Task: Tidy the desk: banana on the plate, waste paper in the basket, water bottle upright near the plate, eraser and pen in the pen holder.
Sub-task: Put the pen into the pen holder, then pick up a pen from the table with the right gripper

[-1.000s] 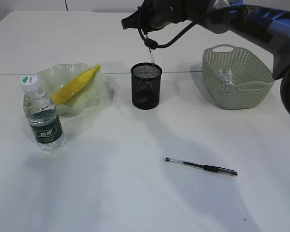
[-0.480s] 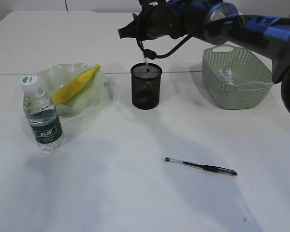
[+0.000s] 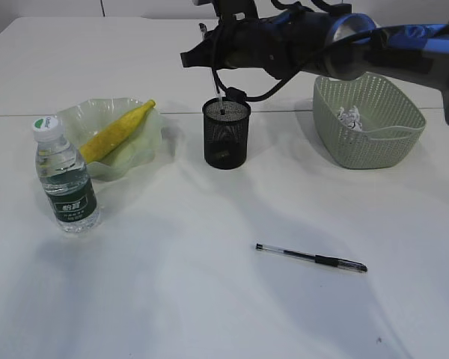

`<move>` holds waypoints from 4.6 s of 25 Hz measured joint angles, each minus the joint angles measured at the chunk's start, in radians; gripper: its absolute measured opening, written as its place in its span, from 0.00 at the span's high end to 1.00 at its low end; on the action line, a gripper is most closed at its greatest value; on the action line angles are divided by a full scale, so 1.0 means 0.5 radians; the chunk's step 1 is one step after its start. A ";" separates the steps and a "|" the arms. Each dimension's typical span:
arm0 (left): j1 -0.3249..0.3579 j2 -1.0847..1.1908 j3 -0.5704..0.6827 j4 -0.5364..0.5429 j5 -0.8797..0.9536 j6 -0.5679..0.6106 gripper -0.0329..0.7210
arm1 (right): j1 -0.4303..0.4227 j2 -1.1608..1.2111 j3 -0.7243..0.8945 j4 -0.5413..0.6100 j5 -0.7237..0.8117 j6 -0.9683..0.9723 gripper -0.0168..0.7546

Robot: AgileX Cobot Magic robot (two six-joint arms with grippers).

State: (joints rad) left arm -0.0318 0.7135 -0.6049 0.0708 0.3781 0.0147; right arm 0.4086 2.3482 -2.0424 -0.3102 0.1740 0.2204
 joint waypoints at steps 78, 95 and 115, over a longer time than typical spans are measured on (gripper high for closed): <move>0.000 0.000 0.000 0.050 0.063 0.001 0.17 | -0.070 -0.092 0.591 0.106 -0.797 0.000 0.81; 0.000 0.000 0.000 0.056 0.063 0.001 0.17 | -0.070 -0.241 0.595 0.123 -0.752 0.000 0.79; 0.000 0.000 0.000 0.067 -0.137 0.005 0.17 | -0.070 -0.929 0.598 -0.022 0.015 0.000 0.79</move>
State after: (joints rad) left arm -0.0318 0.7135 -0.6049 0.1043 0.3096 0.0170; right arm 0.3736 1.8838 -1.7433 -0.3210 0.1816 0.2204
